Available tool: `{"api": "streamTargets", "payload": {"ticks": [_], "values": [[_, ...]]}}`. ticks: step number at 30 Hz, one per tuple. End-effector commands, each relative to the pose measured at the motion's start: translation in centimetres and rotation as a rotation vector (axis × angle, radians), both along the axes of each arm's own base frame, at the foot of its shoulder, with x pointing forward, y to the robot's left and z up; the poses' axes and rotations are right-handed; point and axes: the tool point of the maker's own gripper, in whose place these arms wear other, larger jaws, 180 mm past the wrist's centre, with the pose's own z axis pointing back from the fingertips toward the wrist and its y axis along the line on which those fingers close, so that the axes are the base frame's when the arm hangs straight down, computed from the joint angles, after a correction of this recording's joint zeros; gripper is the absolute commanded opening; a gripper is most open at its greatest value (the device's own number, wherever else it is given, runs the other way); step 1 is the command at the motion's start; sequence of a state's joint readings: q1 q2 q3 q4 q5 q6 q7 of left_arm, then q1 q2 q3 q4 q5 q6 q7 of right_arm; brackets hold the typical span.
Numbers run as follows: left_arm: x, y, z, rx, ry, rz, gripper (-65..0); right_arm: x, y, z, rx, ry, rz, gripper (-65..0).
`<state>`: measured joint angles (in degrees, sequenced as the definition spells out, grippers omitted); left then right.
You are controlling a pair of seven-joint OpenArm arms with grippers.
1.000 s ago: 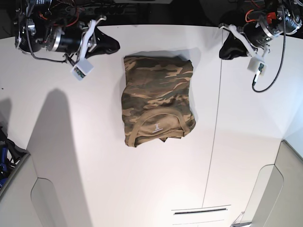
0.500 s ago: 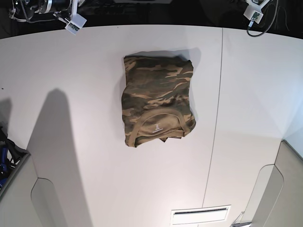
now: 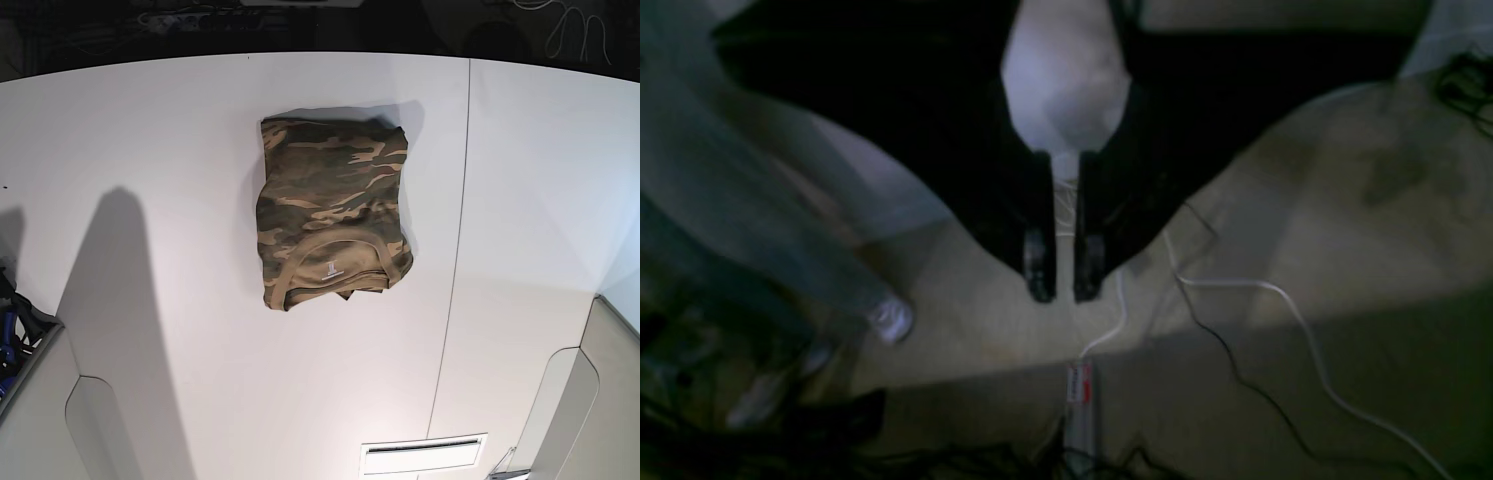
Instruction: Fold the T-shirt properly
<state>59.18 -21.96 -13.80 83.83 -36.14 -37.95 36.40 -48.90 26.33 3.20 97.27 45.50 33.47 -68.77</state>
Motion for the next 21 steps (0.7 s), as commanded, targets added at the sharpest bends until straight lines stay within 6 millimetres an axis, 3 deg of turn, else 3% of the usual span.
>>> {"api": "streamTargets", "payload": {"ticks": [1,3,6,12,17,21], "values": [[-1.5,-0.2,-0.4,-0.01,0.036,-0.011,-59.2,-1.2,-0.5,0.0,-0.006,0.041,-0.006,-65.0],[-2.7,-0.9,-2.0,-0.024,0.076,-0.028,-59.2,-3.0,-1.2,-0.8,-0.028,0.106,-0.039,-65.0],[-2.7,-2.3,-4.0,-0.062,0.114,-0.041,-59.2,-4.6,-2.1,-2.2,-0.06,0.147,-0.121,-65.0],[-0.5,-5.1,-7.3,-0.106,0.139,-0.082,-59.2,-6.3,-5.7,-5.7,-0.21,0.146,-0.17,-65.0],[0.8,-7.7,-10.1,-0.06,0.173,-0.099,-59.2,-5.3,-8.5,-8.6,-0.336,0.202,-0.244,-65.0],[1.5,-10.3,-11.3,-0.077,0.19,-0.111,-59.2,-3.5,-8.9,-10.8,-0.393,0.222,-0.285,-65.0]]}}
